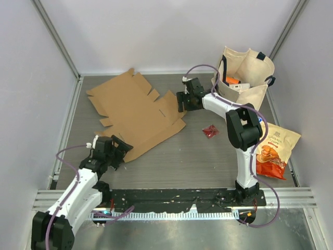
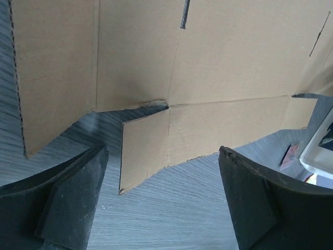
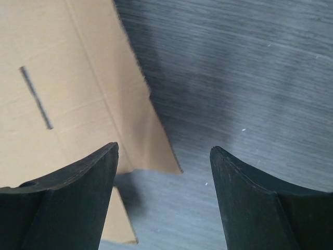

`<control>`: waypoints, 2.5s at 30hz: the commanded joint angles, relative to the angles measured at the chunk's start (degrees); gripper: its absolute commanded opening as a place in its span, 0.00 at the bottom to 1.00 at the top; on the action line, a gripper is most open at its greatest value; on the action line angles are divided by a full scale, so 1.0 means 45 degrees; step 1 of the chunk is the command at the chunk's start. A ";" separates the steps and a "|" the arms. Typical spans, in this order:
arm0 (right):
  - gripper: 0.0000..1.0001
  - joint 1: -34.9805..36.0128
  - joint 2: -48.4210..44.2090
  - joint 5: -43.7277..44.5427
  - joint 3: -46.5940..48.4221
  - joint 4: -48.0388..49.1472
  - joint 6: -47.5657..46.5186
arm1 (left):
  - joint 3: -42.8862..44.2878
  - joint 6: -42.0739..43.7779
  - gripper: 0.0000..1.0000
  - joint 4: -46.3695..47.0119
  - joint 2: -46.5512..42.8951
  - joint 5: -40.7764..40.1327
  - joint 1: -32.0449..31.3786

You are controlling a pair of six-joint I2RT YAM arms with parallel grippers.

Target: Fold the paper box

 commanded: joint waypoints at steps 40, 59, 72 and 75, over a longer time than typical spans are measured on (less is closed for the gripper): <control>0.02 0.0091 -0.4081 0.2338 -0.5911 0.2315 0.1688 | 0.2914 0.1761 0.88 0.0961 0.4311 -0.2831 0.0221; 0.61 -0.0554 -0.2209 -0.1238 -0.2689 0.2062 0.0242 | 0.1586 0.1196 0.51 0.0881 0.3117 -0.1306 0.0495; 0.33 -0.0945 -0.0917 -0.2640 -0.2411 0.2252 0.0258 | 0.2656 0.2015 0.72 -0.1319 0.1909 -0.2687 0.0593; 0.14 -0.0906 -0.1599 -0.2391 -0.3404 0.3072 0.0981 | 0.3496 0.2991 0.89 -0.2161 0.1069 -0.3976 0.0729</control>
